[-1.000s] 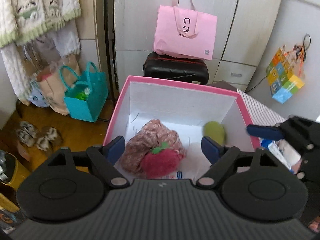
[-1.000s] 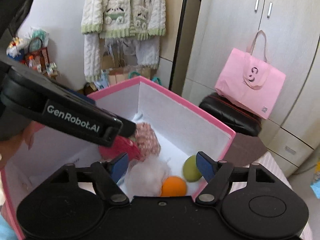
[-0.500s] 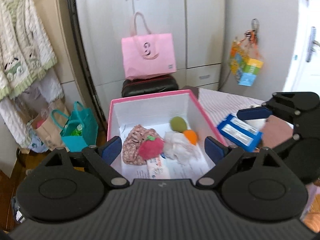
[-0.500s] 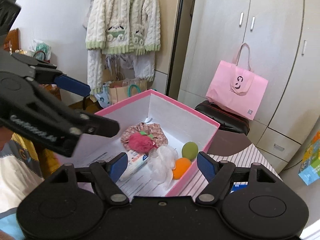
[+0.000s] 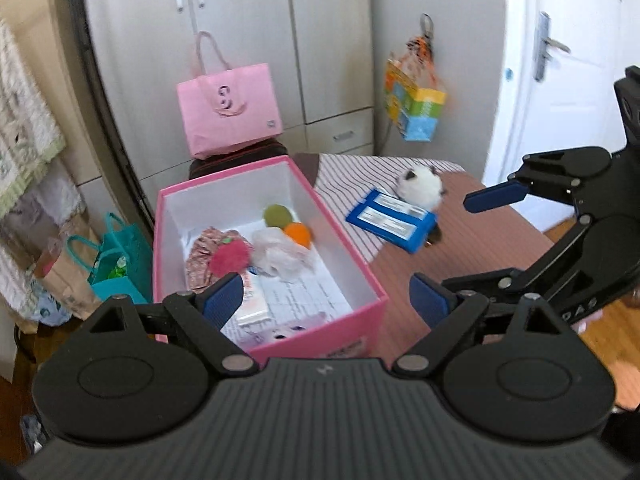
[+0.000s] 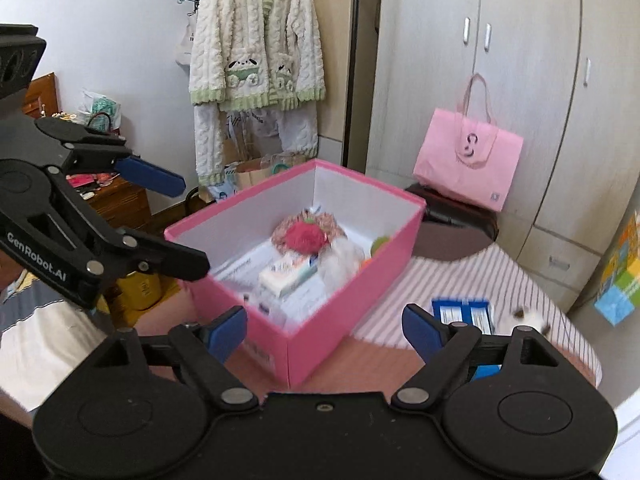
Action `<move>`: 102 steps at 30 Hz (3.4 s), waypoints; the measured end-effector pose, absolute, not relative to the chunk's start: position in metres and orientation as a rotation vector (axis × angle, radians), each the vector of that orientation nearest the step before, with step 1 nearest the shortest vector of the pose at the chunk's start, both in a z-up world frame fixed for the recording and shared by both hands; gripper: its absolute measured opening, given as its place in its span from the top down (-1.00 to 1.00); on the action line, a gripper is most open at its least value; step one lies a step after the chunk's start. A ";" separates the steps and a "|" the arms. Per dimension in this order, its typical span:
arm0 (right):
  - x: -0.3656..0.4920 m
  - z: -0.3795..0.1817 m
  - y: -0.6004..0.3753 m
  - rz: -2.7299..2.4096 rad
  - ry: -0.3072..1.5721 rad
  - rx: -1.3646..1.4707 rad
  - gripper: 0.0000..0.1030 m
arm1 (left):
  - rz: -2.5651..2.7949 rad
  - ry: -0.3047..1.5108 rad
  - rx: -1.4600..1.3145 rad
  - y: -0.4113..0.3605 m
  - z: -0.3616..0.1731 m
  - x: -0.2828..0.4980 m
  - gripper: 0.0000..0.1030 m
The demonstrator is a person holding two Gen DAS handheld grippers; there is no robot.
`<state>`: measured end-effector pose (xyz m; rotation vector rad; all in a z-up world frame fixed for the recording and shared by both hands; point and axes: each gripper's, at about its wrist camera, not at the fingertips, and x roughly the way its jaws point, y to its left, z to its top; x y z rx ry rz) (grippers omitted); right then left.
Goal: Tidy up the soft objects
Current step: 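Withdraw both tools from the box toward the white plush, then grasp the white plush with brown ears with the left tool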
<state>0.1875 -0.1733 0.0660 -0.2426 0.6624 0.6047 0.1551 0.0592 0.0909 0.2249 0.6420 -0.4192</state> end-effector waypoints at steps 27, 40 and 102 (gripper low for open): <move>0.216 -0.002 -0.324 0.421 0.735 -0.170 -0.79 | -0.565 0.740 0.161 -0.080 0.042 0.200 -0.83; 0.285 -0.044 -0.339 0.380 0.518 -0.096 -0.79 | -0.378 0.611 0.103 -0.122 0.000 0.270 -0.76; 0.260 -0.052 -0.334 0.311 0.537 0.035 -0.14 | -0.498 0.586 -0.018 -0.179 -0.024 0.244 0.11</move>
